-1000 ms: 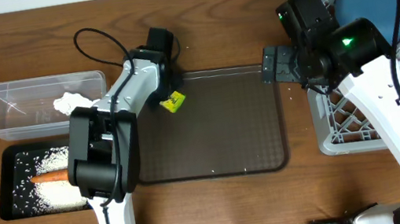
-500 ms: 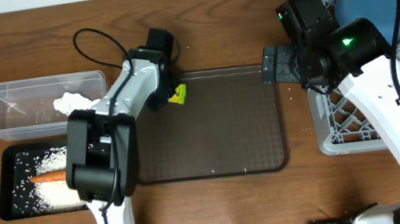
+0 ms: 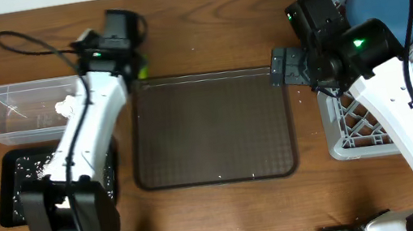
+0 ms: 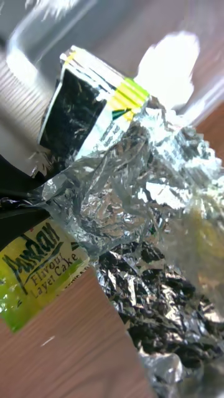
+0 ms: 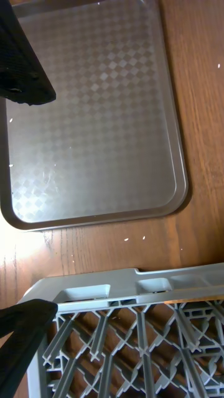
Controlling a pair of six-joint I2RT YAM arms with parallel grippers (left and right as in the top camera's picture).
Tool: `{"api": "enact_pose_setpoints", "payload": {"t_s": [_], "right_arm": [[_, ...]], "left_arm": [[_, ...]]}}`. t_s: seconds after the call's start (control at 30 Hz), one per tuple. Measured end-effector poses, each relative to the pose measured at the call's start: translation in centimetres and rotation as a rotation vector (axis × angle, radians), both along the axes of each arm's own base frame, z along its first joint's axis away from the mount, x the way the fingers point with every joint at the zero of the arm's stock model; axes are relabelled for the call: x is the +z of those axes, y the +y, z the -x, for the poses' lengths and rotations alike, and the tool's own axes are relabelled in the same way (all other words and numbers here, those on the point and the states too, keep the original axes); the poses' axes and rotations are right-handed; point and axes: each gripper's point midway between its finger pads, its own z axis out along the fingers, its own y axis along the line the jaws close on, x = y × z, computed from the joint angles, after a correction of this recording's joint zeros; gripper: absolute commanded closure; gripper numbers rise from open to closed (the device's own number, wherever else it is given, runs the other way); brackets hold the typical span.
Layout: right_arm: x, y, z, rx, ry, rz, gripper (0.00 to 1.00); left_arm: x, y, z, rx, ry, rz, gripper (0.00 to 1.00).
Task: Sort waste into correct bins and load items into the dishwasher rack
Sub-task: 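Carry the foil wrapper into the clear plastic bin and release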
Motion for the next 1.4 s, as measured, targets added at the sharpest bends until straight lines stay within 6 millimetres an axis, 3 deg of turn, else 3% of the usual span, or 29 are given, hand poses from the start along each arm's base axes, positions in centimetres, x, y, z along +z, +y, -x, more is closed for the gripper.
{"api": "enact_pose_setpoints", "payload": {"t_s": [0.23, 0.33, 0.43, 0.47, 0.6, 0.7, 0.8, 1.2, 1.3, 1.4], "right_arm": [[0.0, 0.0, 0.0, 0.0, 0.0, 0.0, 0.01], [0.0, 0.0, 0.0, 0.0, 0.0, 0.0, 0.01], [0.0, 0.0, 0.0, 0.0, 0.0, 0.0, 0.01], [0.0, 0.0, 0.0, 0.0, 0.0, 0.0, 0.01], [0.0, 0.0, 0.0, 0.0, 0.0, 0.0, 0.01], [0.0, 0.0, 0.0, 0.0, 0.0, 0.0, 0.01], [0.0, 0.0, 0.0, 0.0, 0.0, 0.0, 0.01], [0.0, 0.0, 0.0, 0.0, 0.0, 0.0, 0.01], [0.0, 0.0, 0.0, 0.0, 0.0, 0.0, 0.01], [0.0, 0.0, 0.0, 0.0, 0.0, 0.0, 0.01]], "left_arm": [[0.0, 9.6, 1.0, 0.204, 0.015, -0.054, 0.89], [0.1, 12.1, 1.6, 0.251, 0.021, -0.065, 0.87], [0.1, 13.3, 1.6, 0.263, 0.02, -0.076, 0.83], [0.1, 13.5, 1.4, 0.258, 0.013, -0.081, 0.76], [-0.8, 13.7, 0.9, 0.212, 0.042, -0.109, 0.72], [-2.4, 13.7, 0.8, 0.181, 0.093, -0.121, 0.54], [-3.7, 13.7, 0.8, 0.168, 0.132, -0.125, 0.45], [-4.8, 12.8, 3.2, 0.15, 0.245, -0.086, 0.44], [-3.5, 11.6, 4.0, 0.15, 0.223, -0.009, 0.44], [-0.6, 10.2, 4.7, 0.15, 0.15, 0.072, 0.44]]}}
